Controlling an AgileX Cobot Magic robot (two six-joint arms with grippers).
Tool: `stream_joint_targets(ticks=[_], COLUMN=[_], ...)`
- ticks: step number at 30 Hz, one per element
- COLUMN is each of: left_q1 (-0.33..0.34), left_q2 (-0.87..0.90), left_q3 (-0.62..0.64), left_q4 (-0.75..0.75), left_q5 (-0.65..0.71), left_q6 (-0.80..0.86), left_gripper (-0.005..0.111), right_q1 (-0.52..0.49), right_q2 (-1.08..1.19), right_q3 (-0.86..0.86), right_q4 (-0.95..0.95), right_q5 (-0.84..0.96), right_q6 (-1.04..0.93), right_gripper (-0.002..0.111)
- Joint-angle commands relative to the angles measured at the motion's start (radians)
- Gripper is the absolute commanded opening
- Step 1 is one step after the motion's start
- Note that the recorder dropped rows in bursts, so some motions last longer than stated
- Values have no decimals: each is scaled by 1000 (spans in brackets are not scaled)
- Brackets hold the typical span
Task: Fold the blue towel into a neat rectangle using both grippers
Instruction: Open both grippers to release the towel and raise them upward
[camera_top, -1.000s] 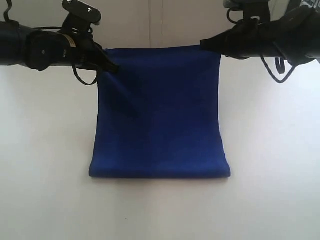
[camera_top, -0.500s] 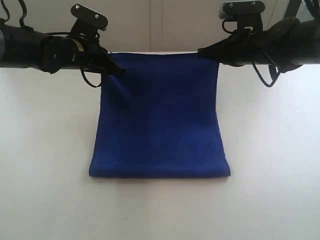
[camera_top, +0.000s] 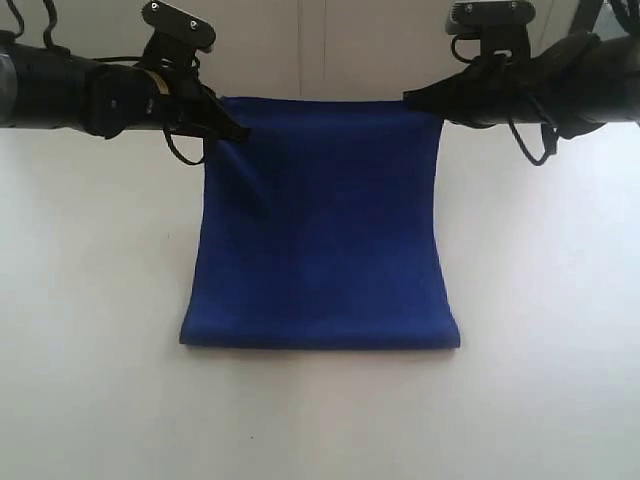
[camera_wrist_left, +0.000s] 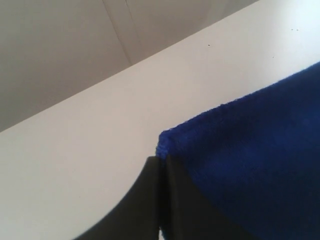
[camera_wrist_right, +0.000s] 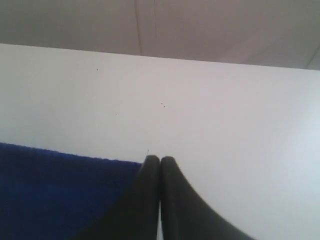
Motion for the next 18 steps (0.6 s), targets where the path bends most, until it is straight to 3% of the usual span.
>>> stream_joint_targets(ticks=[1,16,18], left_q1=[6,6,6], left_q2=[35,51,51], left_q3=[-8,-23,-23], left_q4=[0,0,0], left_q5=[-19,-26,-26], left_q6=[0,-24,-30], left_gripper=[0,0,5], right_q1=[-18,-18,-18], right_q2=[4,59,59], right_q3=[-3,-5,-5], right_q4=[0,0,0], right_q5=[-8,-6,6], right_q6=[-15,-21,-21], right_gripper=[0,0,0])
